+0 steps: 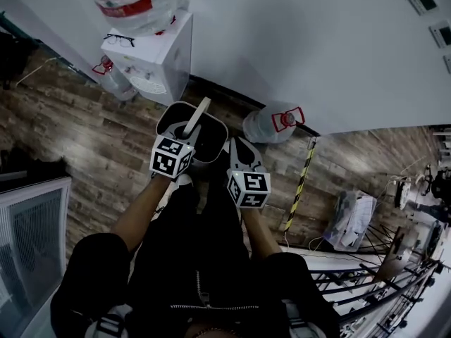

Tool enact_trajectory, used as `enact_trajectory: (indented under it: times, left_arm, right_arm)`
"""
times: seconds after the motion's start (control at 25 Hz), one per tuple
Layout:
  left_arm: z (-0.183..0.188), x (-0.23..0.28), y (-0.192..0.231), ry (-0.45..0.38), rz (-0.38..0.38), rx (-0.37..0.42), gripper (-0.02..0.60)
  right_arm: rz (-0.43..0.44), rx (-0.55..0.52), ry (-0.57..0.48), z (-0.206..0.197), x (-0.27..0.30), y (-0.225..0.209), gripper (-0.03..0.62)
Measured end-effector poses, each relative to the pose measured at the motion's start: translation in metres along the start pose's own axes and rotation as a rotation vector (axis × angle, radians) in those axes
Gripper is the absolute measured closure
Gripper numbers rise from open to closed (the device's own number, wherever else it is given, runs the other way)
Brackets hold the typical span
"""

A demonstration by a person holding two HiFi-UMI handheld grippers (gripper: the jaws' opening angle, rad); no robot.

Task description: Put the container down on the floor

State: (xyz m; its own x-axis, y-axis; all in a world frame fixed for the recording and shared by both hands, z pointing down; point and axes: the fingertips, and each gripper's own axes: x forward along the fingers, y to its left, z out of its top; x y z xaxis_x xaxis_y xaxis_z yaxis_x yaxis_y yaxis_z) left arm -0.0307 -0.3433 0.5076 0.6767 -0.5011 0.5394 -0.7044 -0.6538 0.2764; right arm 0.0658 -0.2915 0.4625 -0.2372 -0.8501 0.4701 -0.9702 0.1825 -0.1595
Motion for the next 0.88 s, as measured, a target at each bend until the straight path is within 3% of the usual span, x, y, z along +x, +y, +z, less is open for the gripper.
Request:
enact_trajectory:
  times: [0.28,0.52,0.88]
  left_arm:
    - [-0.003,0.078,0.028,0.027,0.015,-0.015,0.569]
    - [-0.007,0.151,0.073,-0.002,0.039,-0.035,0.569]
    - [-0.041,0.268,0.151,-0.039,0.082,-0.051,0.568]
  right_arm:
    - [0.039,0.003,0.02,-0.01,0.069,-0.047,0.583]
    - [0.067,0.009,0.024,-0.025,0.142,-0.08,0.583]
    - [0.179,0.06,0.054,-0.067,0.261,-0.092,0.583]
